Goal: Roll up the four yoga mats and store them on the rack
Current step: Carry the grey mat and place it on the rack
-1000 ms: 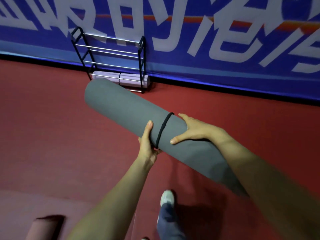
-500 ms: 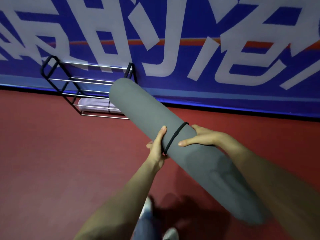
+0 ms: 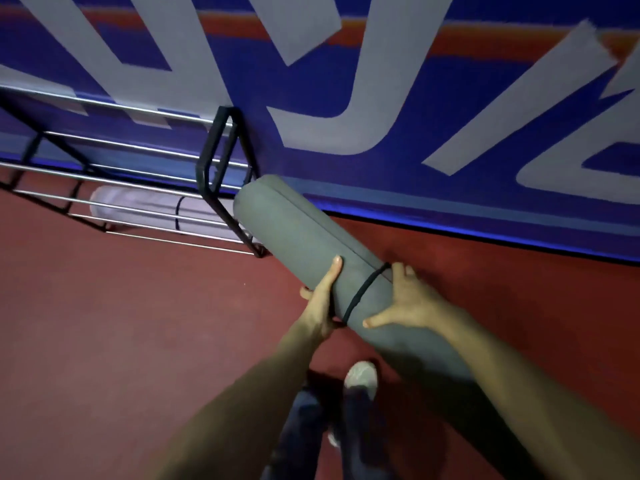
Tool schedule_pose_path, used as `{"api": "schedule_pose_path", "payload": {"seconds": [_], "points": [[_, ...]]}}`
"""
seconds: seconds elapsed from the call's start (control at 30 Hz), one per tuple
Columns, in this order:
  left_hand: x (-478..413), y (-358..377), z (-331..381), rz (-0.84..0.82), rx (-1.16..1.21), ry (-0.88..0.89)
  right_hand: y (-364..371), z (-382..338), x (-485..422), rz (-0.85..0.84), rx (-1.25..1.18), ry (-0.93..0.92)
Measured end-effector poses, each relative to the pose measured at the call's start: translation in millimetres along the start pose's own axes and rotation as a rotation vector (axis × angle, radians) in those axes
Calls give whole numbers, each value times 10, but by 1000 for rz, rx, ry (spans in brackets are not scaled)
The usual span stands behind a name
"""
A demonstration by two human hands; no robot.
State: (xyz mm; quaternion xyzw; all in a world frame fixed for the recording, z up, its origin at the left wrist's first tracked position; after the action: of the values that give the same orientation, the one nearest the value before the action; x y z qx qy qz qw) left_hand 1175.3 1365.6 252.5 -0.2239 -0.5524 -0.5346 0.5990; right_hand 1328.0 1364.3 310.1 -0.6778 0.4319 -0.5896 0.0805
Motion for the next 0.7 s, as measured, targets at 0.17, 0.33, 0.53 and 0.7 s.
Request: {"api": "schedule_pose_path", "payload": {"seconds": [0.17, 0.33, 0.53, 0.7], "points": [[-862, -79, 279, 98, 21, -12, 204, -31, -863, 75, 219, 29], [-1371, -83, 332, 159, 28, 28, 358, 169, -1366, 123, 352, 35], [-1883, -75, 501, 195, 156, 37, 416, 329, -1830, 172, 459, -31], [-2210, -106, 565, 196, 175, 103, 343, 355, -2220, 262, 565, -126]]}}
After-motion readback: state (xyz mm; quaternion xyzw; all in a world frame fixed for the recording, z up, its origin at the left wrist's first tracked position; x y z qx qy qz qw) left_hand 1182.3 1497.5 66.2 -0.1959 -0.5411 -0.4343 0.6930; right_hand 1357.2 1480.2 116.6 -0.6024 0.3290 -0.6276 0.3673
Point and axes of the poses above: each hand's wrist, its own x-axis away from the middle knuckle, its own y-axis out of the palm, z = x × y, the point moved 6 cm from there along -x, towards the middle knuckle, and after that the axes turned 7 degrees about x, right-handed, at the moved point
